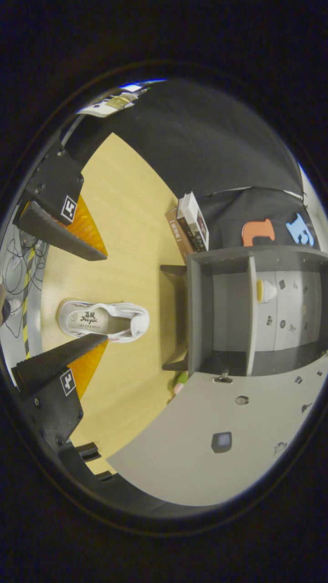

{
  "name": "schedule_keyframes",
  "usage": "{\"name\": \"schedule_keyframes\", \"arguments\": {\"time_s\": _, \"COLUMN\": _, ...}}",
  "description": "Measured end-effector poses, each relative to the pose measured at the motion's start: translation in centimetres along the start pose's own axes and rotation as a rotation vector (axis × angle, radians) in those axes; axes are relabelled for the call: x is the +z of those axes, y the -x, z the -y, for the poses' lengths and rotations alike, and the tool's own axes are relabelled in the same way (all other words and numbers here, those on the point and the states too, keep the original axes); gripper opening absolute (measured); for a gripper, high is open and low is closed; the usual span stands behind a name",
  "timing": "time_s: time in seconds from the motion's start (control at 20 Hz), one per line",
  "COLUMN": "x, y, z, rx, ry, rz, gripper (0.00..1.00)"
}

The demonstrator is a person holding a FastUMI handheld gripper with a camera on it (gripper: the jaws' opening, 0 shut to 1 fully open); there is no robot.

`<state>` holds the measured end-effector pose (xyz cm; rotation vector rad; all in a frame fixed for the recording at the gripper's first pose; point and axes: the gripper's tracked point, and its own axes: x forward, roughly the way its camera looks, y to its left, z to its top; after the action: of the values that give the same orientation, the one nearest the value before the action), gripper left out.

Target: Open the shoe cabinet door, grab the shoes and put them into the shoe cabinet, then close the shoe cabinet door.

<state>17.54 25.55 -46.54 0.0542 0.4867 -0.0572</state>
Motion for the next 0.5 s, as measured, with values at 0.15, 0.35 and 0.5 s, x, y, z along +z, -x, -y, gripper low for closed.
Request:
{"name": "schedule_keyframes", "arguments": {"time_s": 0.15, "x": -0.8, "y": -4.3, "z": 0.6, "rx": -0.018, "ry": -0.012, "rz": -0.062, "gripper": 1.0}}
{"name": "schedule_keyframes", "arguments": {"time_s": 0.35, "x": -1.5, "y": -8.3, "z": 0.3, "rx": -0.024, "ry": 0.02, "rz": -0.098, "gripper": 1.0}}
{"name": "schedule_keyframes", "arguments": {"time_s": 0.5, "x": -0.7, "y": -10.2, "z": 0.3, "rx": -0.012, "ry": 0.014, "rz": -0.101, "gripper": 1.0}}
